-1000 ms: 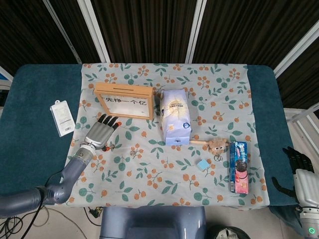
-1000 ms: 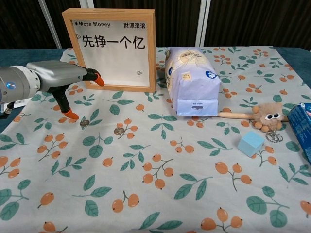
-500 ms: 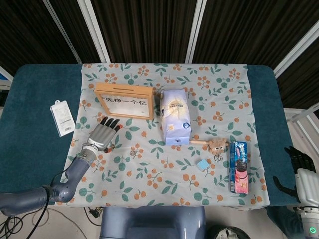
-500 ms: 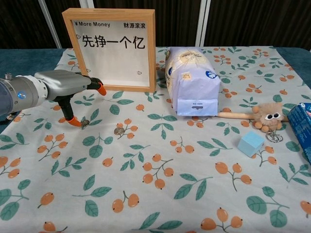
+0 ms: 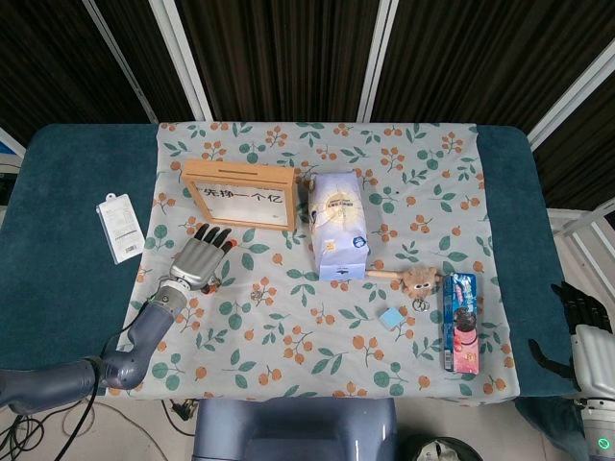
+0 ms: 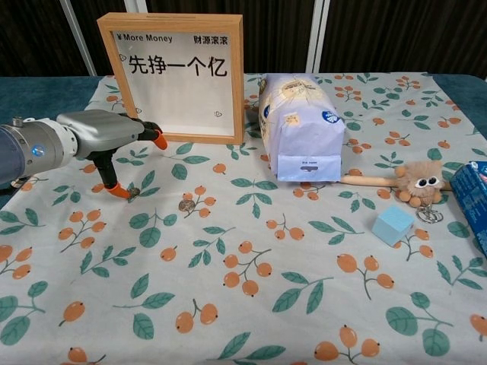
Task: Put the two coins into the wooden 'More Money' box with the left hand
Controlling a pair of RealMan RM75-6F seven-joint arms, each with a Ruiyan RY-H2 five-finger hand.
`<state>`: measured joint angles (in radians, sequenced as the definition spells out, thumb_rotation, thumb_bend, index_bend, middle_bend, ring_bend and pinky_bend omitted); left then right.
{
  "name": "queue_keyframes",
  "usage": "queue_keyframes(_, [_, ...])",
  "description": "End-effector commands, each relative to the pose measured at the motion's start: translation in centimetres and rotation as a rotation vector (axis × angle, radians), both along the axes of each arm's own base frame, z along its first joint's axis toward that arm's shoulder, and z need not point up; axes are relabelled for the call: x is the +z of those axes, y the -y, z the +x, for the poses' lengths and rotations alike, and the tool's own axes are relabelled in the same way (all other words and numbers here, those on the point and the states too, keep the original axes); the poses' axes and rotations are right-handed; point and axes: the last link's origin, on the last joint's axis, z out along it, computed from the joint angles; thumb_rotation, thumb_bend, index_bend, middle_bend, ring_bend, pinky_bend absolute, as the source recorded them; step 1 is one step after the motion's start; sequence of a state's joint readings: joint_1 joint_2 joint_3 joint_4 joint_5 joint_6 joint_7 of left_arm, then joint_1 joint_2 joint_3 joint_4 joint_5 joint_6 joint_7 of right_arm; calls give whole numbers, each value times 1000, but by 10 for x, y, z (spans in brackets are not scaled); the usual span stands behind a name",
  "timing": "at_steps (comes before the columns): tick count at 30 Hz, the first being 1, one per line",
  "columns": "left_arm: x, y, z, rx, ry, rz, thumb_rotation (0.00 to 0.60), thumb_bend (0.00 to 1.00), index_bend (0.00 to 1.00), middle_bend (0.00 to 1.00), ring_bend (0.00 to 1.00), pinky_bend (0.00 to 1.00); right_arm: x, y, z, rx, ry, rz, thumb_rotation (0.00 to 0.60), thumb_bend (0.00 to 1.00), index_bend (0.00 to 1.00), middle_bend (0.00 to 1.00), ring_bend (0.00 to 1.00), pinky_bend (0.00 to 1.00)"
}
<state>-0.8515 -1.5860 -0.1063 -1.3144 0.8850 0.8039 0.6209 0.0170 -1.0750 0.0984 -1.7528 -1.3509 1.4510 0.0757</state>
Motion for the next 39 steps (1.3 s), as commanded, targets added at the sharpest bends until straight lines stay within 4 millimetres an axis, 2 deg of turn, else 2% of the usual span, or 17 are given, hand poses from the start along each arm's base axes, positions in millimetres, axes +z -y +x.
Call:
queue_keyframes(1, [0,-1,0,-16,-22,8,600,129,183,0,0,0,0,0,0,-2,-2,2,600,369,124,78,61,0])
queue_keyframes(24, [-7,-1,1,-14,-32,-1,600,130,186,0,0,0,0,1,-1,-18,-7,-4,600,369,124,78,61,0])
queue_keyframes(31, [-11,1,-1,-19,-40,-11,600,139,306,0,0,0,0,1,-1,-22,-6,-1,600,369,124,78,61,0])
queue_keyframes(39, [-12,3,0,-32,-39,-17,600,246,504,15,0,0,0,1,-1,-29,-1,-1,600,369,124,78,61,0])
